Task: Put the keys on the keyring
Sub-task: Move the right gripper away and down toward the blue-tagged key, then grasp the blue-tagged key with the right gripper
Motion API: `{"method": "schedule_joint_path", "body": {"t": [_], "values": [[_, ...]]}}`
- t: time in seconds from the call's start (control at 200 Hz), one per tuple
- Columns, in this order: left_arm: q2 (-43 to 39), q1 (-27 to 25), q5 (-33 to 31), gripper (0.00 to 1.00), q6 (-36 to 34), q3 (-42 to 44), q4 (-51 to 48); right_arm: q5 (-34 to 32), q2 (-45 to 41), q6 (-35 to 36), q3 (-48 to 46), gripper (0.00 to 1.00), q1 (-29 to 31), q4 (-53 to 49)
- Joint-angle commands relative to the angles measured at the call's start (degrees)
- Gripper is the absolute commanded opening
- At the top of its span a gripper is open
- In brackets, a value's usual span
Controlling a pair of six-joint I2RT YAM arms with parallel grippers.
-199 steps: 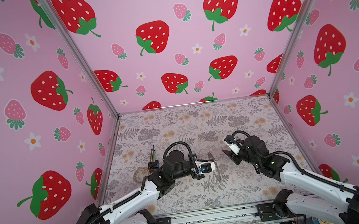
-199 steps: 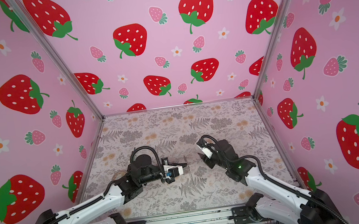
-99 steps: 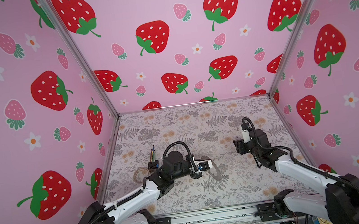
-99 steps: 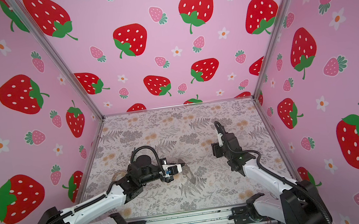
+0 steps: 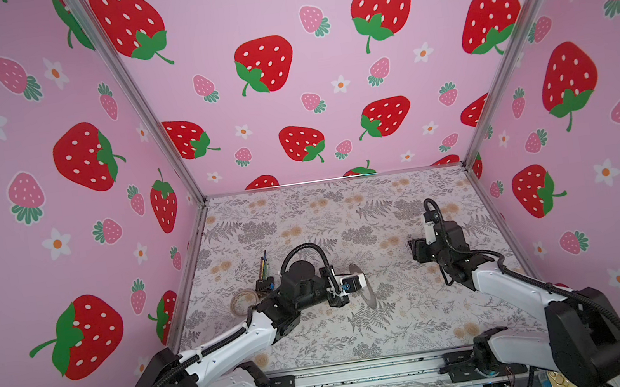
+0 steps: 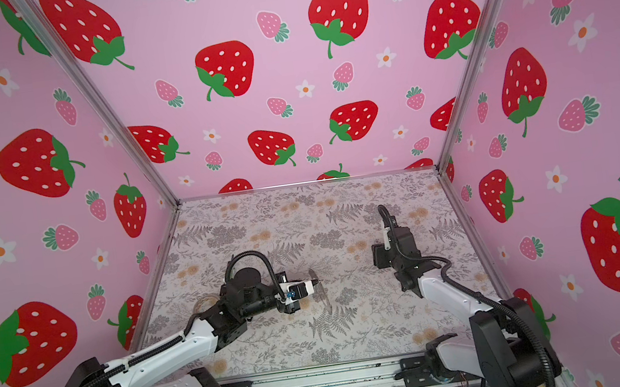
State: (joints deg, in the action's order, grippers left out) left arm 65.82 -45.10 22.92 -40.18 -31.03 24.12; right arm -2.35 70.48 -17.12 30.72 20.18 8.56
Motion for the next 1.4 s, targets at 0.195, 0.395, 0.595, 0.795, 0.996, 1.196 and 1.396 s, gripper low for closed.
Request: {"method": "schedule_joint_path", "body": {"t": [0.195,0.395,0.595,0.795,0.996,1.196,1.396], "values": [[-0.3,0.2,0.9,0.00,0.9,-1.6,1.1,7.2,4.8,-0.9,0.5,0.58,-6.2,-0.1],[0.0,0.2,1.3,0.00,1.0,-1.7,0.7,9.0,9.1,0.4,2.2,0.39,-8.9,-1.2],[0.4,0.2,1.6,0.00,1.0,-2.0,0.6,9.3,11.4,2.5,3.4,0.31,-9.9,-1.6],[0.8,0.3,1.7,0.00,1.1,-2.2,0.5,9.5,13.3,2.5,3.9,0.30,-10.4,-2.1],[0.9,0.3,2.0,0.00,1.0,-2.3,0.2,8.2,15.4,2.5,5.1,0.30,-10.4,-4.9],[0.9,0.3,2.4,0.00,1.0,-2.5,0.1,9.2,16.2,2.3,5.2,0.31,-10.4,-5.5],[0.6,0.3,2.5,0.00,0.9,-2.5,-0.2,11.5,16.7,2.8,5.3,0.32,-10.5,-5.7]]}}
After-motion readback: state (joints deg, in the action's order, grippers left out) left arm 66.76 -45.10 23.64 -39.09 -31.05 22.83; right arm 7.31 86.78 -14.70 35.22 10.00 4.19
